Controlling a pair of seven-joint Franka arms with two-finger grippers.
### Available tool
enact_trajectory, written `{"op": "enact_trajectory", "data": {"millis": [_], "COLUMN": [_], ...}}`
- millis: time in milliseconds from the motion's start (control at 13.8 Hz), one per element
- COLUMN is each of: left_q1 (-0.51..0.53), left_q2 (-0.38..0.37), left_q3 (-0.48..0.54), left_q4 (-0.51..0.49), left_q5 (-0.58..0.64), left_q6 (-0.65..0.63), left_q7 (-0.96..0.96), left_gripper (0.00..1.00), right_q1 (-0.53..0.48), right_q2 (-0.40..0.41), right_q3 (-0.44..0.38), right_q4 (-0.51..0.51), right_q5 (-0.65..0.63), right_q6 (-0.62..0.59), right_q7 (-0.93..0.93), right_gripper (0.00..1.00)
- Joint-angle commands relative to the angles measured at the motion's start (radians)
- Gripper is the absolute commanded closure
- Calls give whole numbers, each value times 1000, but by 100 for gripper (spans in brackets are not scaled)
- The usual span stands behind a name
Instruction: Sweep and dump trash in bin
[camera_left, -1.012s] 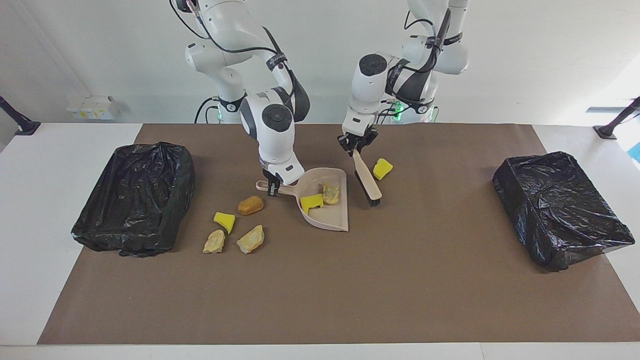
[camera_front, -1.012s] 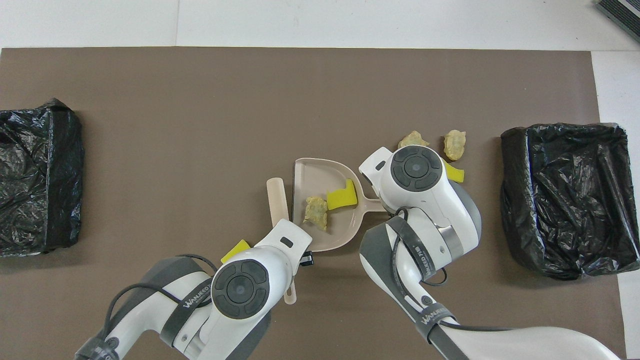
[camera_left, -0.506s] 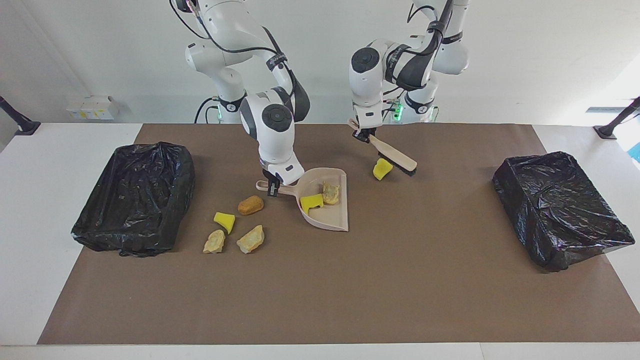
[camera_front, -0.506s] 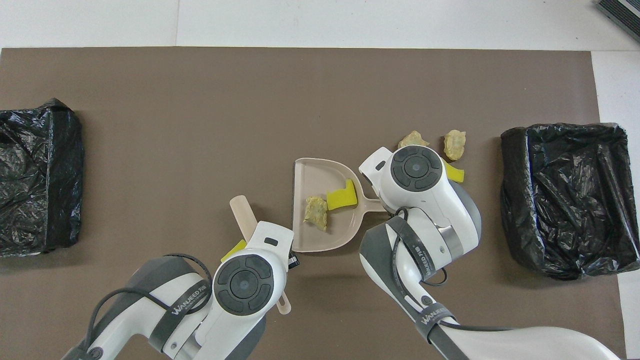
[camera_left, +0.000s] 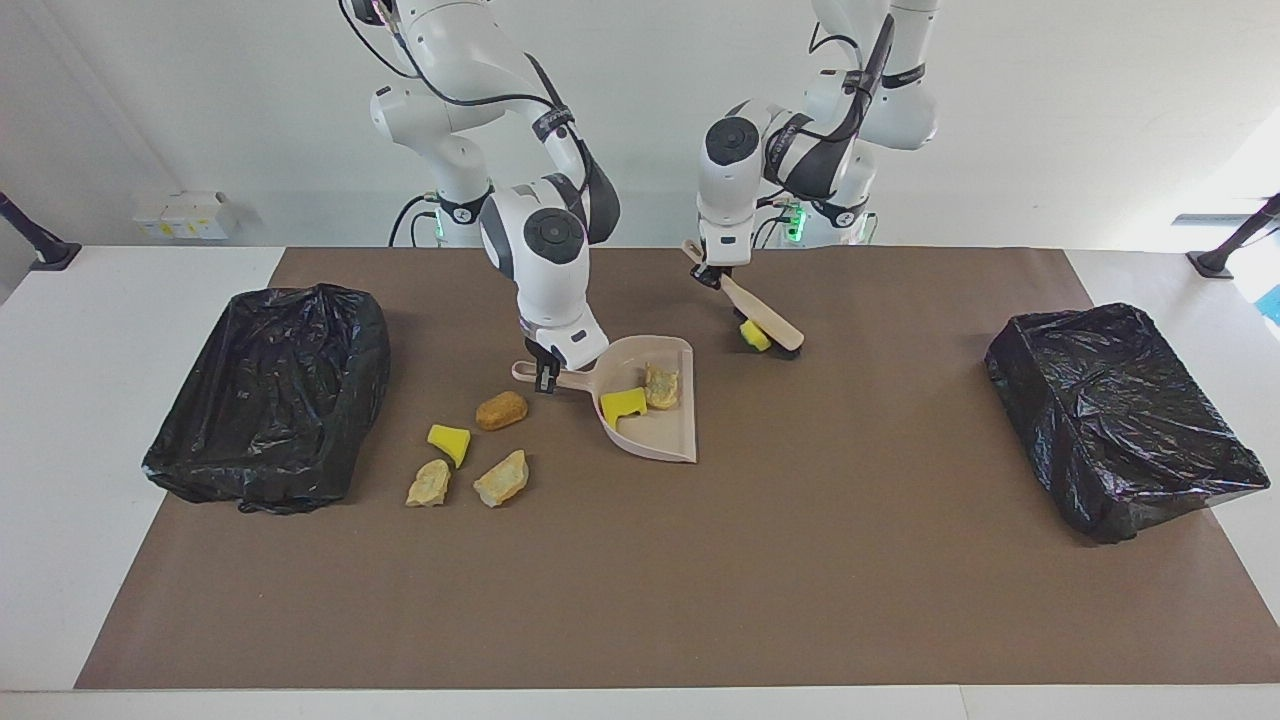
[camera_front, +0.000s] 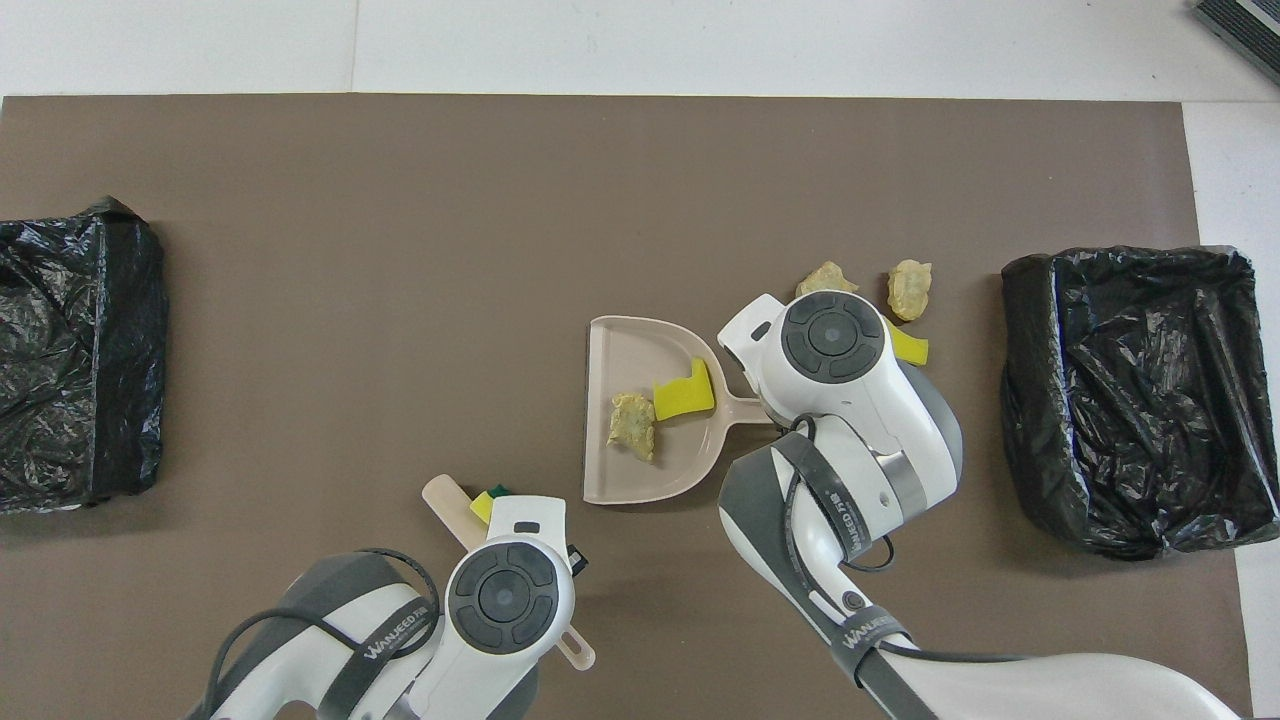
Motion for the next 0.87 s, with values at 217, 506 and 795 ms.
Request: {"op": "enact_trajectory", "data": {"millis": [217,506,795], "left_q1": [26,13,9], "left_q2": [83,117,112], "left_q3": [5,3,3], "left_q4": [59,100,108], "left_q5": [-26,-23,-20], "left_q6": [231,303,250], "left_q7": [401,649,693], "left_gripper": [100,100,100], "right_q1": [-7,-7,-7], "right_q2": [-24,-26,-24], "right_q3": [6,6,6], "right_q4": [-36,-36,-36], "right_q5": [-17,-17,-17], "right_q6": [18,18,18], "right_q7": [9,11,11], "right_gripper": [100,100,100]}}
